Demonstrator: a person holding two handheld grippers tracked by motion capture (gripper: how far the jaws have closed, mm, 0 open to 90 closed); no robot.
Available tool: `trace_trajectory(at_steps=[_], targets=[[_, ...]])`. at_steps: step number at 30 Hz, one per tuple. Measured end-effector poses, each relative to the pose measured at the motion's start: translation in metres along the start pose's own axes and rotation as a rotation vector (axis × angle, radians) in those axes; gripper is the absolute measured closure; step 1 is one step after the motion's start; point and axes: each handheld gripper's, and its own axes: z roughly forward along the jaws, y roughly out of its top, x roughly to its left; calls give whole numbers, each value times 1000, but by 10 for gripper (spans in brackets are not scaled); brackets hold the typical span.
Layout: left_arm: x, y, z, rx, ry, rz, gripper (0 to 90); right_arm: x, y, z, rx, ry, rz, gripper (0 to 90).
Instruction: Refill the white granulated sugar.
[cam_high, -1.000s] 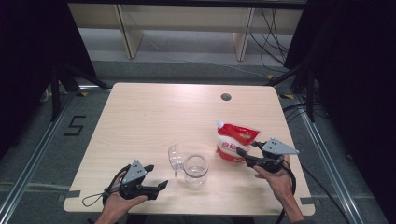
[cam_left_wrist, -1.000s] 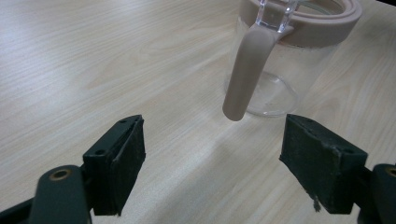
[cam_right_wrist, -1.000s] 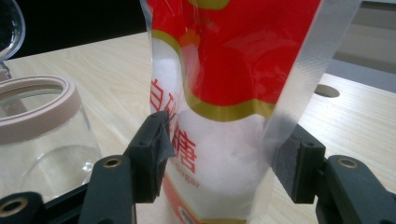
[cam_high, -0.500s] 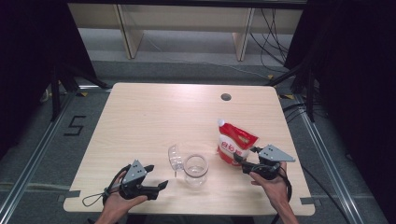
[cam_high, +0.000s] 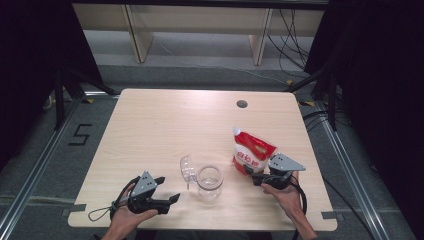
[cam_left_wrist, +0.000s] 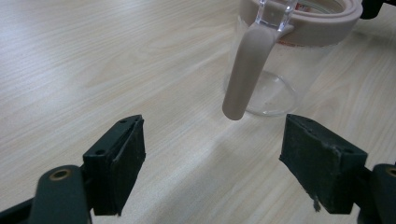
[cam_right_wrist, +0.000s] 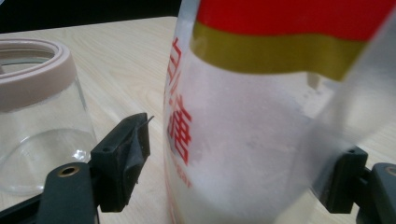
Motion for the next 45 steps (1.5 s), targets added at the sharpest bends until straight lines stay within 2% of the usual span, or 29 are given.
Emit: trace_trajectory(at_steps=[1,2,3,4,5,6,7,10,11,12,13,15,16,17,20,21,22,23,25,26,28,30,32,33,35,37,39,42,45], targets=[[0,0,0,0,0,1,214,0,0,1,-8,6,-5,251],[0,0,0,0,0,1,214,1,-1,3,-27,-12,0,258],[0,0,0,0,0,0,214,1,-1,3,-12,4,2,259],[0,0,0,0,0,-1,214,1,-2,3,-4,25,28,267],[0,0,0,-1,2,-6,214,0,-2,4,-25,12,9,273],[0,0,0,-2,-2,-7,214,0,-2,3,-27,8,17,279],[0,0,0,-1,-2,-7,214,2,-3,2,-18,6,52,286],[0,0,-1,-1,-3,-7,214,-2,-4,3,-47,10,35,299],[0,0,0,-3,-3,-8,214,-2,-4,3,-53,6,45,302],[0,0,0,-3,-2,-7,214,-4,-4,3,-57,4,20,305],[0,0,0,-3,-3,-8,214,-3,-4,4,-62,2,29,307],[0,0,0,-2,2,-8,214,-1,-5,3,-42,28,79,318],[0,0,0,-1,1,-8,214,-2,-6,4,-60,15,61,318],[0,0,0,-1,1,-8,214,-2,-6,5,-52,26,74,319],[0,0,0,-1,1,-8,213,-2,-6,7,-52,28,61,326],[0,0,-1,0,5,-8,214,-2,-6,8,-46,37,69,328],[0,0,-1,-1,4,-7,214,0,-7,10,-65,23,73,328],[0,0,-1,0,4,-7,214,2,-7,9,-35,25,84,329],[0,0,-1,0,0,-7,213,1,-7,9,-39,22,93,332],[0,0,0,-2,-4,-6,214,1,-7,10,-46,15,91,332],[0,0,-1,-1,-1,-1,214,-3,-7,11,-66,26,51,332],[0,0,-1,-1,-2,-2,214,-2,-8,11,-65,17,69,332],[0,0,0,-1,-2,-3,214,-4,-9,12,-69,31,70,329],[0,0,-1,-1,-2,-3,214,-5,-9,12,-63,13,67,328],[0,0,-1,0,-3,0,214,-6,-9,13,-62,34,63,325],[0,0,-1,2,2,2,214,-3,-10,13,-62,21,100,321],[0,0,-1,1,-3,2,214,-5,-10,13,-58,25,89,317],[0,0,-1,3,3,2,214,-6,-11,15,-74,36,103,310],[0,0,0,2,-4,2,214,-7,-12,14,-49,41,111,304]])
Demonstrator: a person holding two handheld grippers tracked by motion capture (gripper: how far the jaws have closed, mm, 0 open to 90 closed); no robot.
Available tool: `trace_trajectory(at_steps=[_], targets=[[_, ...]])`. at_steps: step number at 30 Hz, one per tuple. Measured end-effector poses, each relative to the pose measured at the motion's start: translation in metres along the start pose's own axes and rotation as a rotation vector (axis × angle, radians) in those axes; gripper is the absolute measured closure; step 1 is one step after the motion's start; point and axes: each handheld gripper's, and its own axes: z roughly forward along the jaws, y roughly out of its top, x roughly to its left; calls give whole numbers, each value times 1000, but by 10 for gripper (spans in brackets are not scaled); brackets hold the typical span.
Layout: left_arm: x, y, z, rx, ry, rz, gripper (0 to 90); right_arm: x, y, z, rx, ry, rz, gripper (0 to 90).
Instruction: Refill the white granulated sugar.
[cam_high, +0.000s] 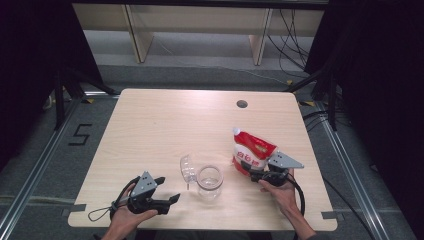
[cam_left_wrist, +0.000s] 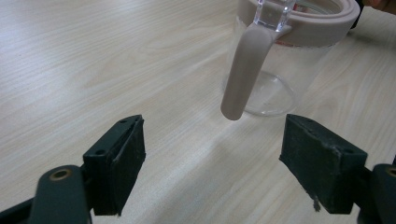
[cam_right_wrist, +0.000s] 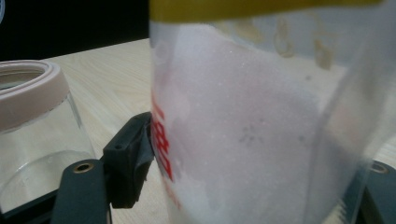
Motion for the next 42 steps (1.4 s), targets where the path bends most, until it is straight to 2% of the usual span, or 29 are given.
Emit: trace_trajectory(at_steps=[1,2,3,4,5,7,9,11,13,14,15,16,17,19,20,21,22,24,25,26,27,29,30,31,34,35,36,40,42], targets=[[0,0,0,0,0,-1,214,1,0,-1,14,-4,25,303],[0,0,0,-1,-1,-1,214,-2,-1,1,-9,0,-11,300],[0,0,0,-1,-1,0,214,-1,-1,2,0,16,5,298],[0,0,0,0,-1,-1,214,-2,-1,3,-23,16,1,294],[-2,-1,1,-2,1,-29,214,-2,-2,3,1,22,14,294],[-1,0,0,-2,-2,-1,214,-1,-2,4,8,18,26,296],[-1,0,0,-1,-7,-4,214,-3,-3,5,-1,5,5,304],[-3,0,1,-13,-1,-11,214,-1,-4,6,1,44,46,314],[-2,0,0,-4,-12,-8,214,-1,-4,6,-9,39,46,319],[-2,0,1,-9,-11,-8,214,-2,-4,6,4,39,28,332],[-2,0,0,-4,-15,-3,214,-1,-4,5,13,33,36,340],[-2,0,0,-4,-10,-2,214,-3,-4,6,9,29,18,340],[-2,0,0,-1,-12,0,214,-1,-4,7,6,32,31,342],[-4,0,1,-4,-9,-22,214,-2,-4,7,-5,23,8,342],[-3,0,1,-2,-9,-2,214,-4,-4,8,-11,21,-10,340],[-3,0,0,-1,-9,-3,214,-5,-4,8,-13,42,-17,338],[-3,0,0,-1,-10,-2,214,-5,-4,9,-8,42,1,339],[-3,0,0,-2,-9,-3,214,-5,-4,9,-9,38,-17,355],[-3,0,0,-1,-5,-2,215,-3,-4,9,-19,27,-14,363],[-3,0,0,-2,-8,-2,215,1,-4,9,-26,35,33,365],[-3,0,0,-2,-8,-2,215,-1,-4,9,-17,22,18,368],[-3,0,0,-1,-5,0,215,-4,-3,8,4,53,-2,378],[-3,0,0,1,-3,1,215,-1,-3,8,-4,60,44,386],[-3,0,0,2,-2,1,215,-4,-3,9,-9,58,10,392],[-3,0,0,3,-3,5,216,-3,-3,10,-12,41,-4,403],[-3,0,0,1,-6,3,216,-1,-2,9,3,49,12,405],[-3,0,0,5,-3,3,216,-1,-2,9,10,32,5,409],[-3,0,0,3,-8,1,218,1,-2,9,2,15,11,419],[-3,0,0,6,-4,5,221,1,-1,9,-10,-14,-22,422]])
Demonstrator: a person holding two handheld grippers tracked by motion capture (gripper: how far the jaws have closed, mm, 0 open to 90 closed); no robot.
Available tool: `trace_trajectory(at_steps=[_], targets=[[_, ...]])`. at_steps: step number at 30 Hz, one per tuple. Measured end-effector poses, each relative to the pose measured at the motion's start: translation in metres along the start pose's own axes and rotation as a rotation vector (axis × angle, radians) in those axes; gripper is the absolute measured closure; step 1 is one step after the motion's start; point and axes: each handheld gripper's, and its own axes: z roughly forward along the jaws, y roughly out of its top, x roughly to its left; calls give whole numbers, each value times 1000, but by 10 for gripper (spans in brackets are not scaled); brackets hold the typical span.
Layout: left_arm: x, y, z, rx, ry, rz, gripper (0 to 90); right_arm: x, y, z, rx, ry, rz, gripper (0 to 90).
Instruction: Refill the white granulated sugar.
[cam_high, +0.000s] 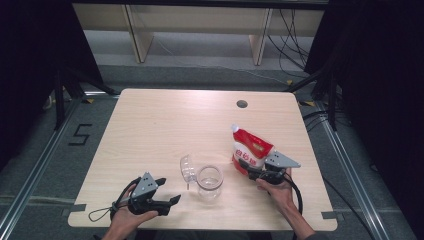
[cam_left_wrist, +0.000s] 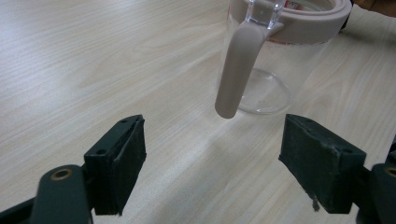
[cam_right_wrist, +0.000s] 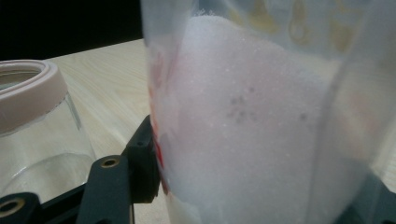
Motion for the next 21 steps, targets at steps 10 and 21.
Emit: trace_trajectory(at_steps=[10,21], targets=[[0,0,0,-1,3,0,221,3,3,-3,9,-8,38,433],[1,-1,-1,2,10,-6,220,7,9,-13,2,-3,120,438]])
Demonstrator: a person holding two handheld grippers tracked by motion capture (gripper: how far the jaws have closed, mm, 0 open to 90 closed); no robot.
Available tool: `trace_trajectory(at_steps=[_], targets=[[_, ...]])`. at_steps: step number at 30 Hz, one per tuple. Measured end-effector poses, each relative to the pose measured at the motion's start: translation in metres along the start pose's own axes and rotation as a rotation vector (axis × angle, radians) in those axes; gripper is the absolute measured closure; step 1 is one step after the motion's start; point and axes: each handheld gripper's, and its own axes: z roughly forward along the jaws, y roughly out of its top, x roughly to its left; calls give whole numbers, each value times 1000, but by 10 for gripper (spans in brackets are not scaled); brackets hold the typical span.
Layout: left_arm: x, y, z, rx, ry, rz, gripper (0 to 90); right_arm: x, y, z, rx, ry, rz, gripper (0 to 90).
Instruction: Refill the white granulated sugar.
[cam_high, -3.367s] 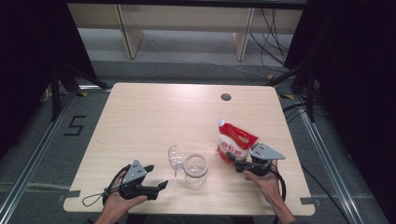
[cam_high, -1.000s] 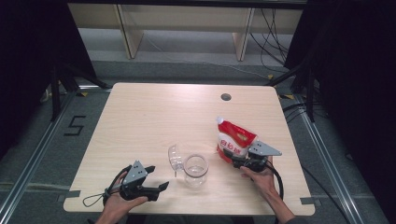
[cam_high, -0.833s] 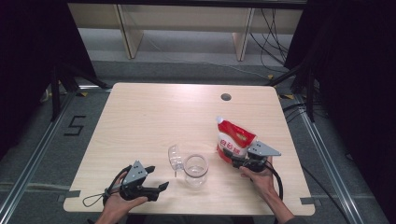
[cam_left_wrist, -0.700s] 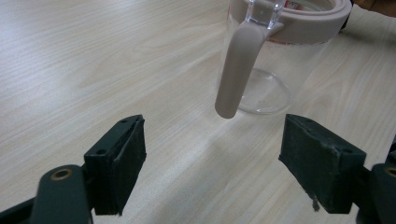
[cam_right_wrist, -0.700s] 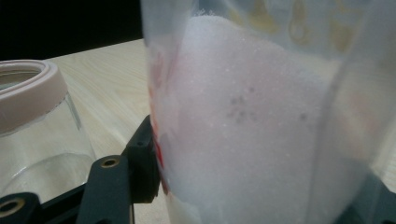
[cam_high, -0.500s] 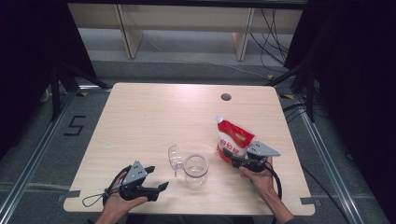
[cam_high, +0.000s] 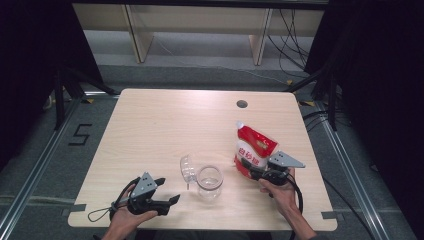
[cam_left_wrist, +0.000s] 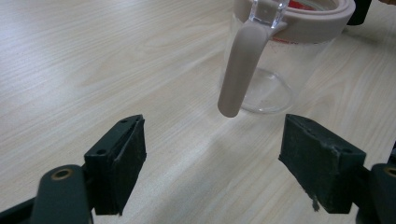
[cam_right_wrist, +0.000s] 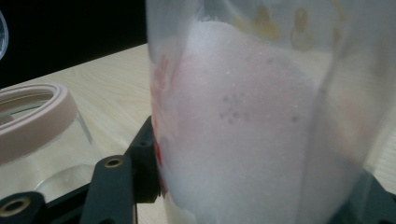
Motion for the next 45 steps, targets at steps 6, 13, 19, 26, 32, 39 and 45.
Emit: trace_trajectory(at_steps=[6,13,19,26,32,39,45], targets=[[1,0,0,0,0,5,219,4,2,-4,-3,3,-45,440],[0,0,-1,-6,-2,-4,219,9,3,-8,29,6,-50,441],[1,0,-1,-7,-2,-6,219,14,6,-12,36,22,-73,442],[2,0,-2,-8,1,-2,219,25,8,-19,45,19,-75,443],[2,-1,-2,-11,4,-6,218,27,9,-27,37,32,-108,444],[3,-1,-3,-14,9,-12,218,33,8,-36,39,55,-88,444],[3,-1,-3,-13,10,-12,218,38,8,-45,27,64,-104,445]])
